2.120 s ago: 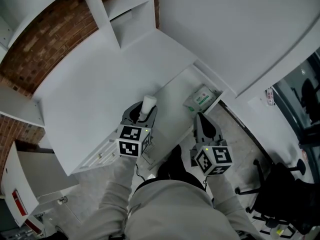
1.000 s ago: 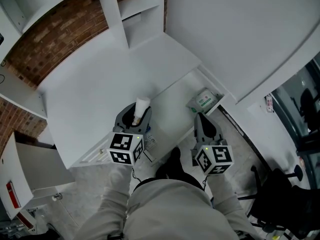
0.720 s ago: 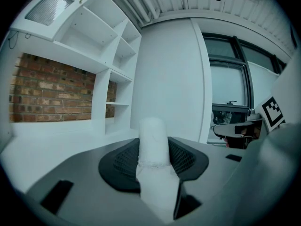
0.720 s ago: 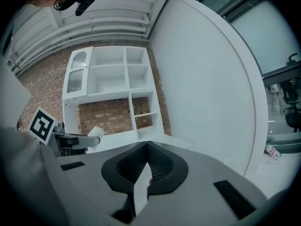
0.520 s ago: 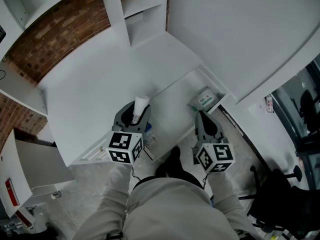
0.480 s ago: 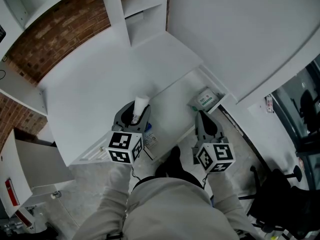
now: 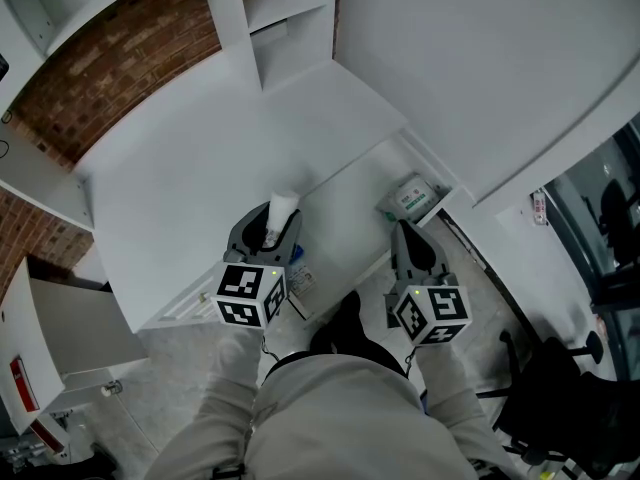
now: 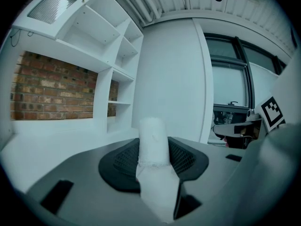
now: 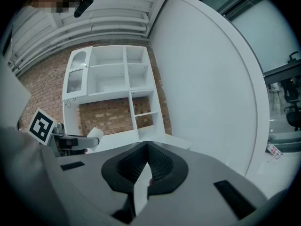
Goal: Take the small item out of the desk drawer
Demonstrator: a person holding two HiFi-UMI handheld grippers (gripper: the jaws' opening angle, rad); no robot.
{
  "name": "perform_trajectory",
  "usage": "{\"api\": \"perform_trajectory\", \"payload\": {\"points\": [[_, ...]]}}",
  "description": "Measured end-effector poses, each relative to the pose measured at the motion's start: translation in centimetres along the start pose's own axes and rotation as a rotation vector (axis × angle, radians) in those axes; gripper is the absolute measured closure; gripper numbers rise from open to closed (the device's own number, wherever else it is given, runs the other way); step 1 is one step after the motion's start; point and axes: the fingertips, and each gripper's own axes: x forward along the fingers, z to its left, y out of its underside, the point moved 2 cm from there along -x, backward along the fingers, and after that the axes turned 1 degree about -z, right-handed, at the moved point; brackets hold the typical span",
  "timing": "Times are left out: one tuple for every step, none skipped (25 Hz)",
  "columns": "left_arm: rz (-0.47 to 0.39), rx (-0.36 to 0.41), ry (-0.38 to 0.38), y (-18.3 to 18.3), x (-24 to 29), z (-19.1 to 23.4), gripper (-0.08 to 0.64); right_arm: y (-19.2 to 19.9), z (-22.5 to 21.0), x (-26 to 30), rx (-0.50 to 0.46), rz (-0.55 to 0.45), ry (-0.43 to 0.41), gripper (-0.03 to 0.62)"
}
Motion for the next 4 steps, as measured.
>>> {"api": "perform_trajectory", "payload": {"points": [[0.001,-0.002,0.0,0.02,0.08,0.04,0.371,0.01,-0.03,0.09,0.002,0.0,0.0,0.565],[0.002,-0.003,0.0,0.03,0.16,0.1,0.371,0.01,-0.04,0.2,0.003,0.0,0.0,0.565],[0.003,-0.003,0.0,0.04,0.25,0.17,0.371,0.02,-0.06,0.32,0.004,0.001,-0.001,0.565],[0.004,-0.004,0.0,0.04,0.33,0.24,0.371,0.02,-0.07,0.44,0.004,0.002,-0.001,0.565]]}}
